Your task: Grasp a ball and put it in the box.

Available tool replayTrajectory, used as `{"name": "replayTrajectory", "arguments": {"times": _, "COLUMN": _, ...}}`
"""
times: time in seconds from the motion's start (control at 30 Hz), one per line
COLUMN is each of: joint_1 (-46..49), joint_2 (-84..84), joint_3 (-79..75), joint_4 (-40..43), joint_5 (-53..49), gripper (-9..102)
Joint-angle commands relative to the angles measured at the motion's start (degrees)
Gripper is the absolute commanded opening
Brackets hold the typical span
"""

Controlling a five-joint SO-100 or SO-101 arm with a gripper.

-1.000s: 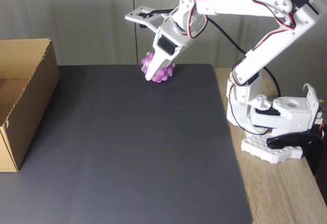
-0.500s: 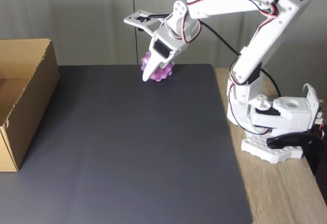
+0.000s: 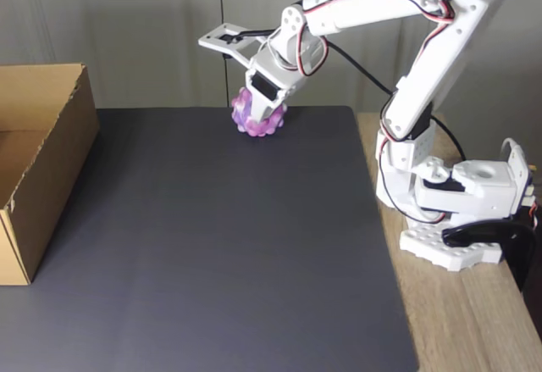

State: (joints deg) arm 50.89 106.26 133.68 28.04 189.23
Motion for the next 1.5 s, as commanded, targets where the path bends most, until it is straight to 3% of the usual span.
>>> {"name": "replayTrajectory", "arguments": {"times": 0.0, "joint_1": -0.62, "joint_2": -0.26, "joint_3": -1.76, "joint_4": -0.7, "joint_5": 0.26, "gripper": 0}}
{"name": "replayTrajectory", "arguments": {"times": 0.67, "joint_1": -2.64, "joint_2": 1.14, "joint_3": -1.76, "joint_4": -0.53, "joint_5": 2.29, "gripper": 0}}
{"name": "replayTrajectory", "arguments": {"times": 1.33, "joint_1": -7.21, "joint_2": 13.71, "joint_3": -5.01, "joint_4": 9.49, "joint_5": 1.14, "gripper": 0}}
{"name": "replayTrajectory", "arguments": {"times": 1.47, "joint_1": -6.24, "joint_2": 14.77, "joint_3": -5.19, "joint_4": 8.79, "joint_5": 0.97, "gripper": 11}}
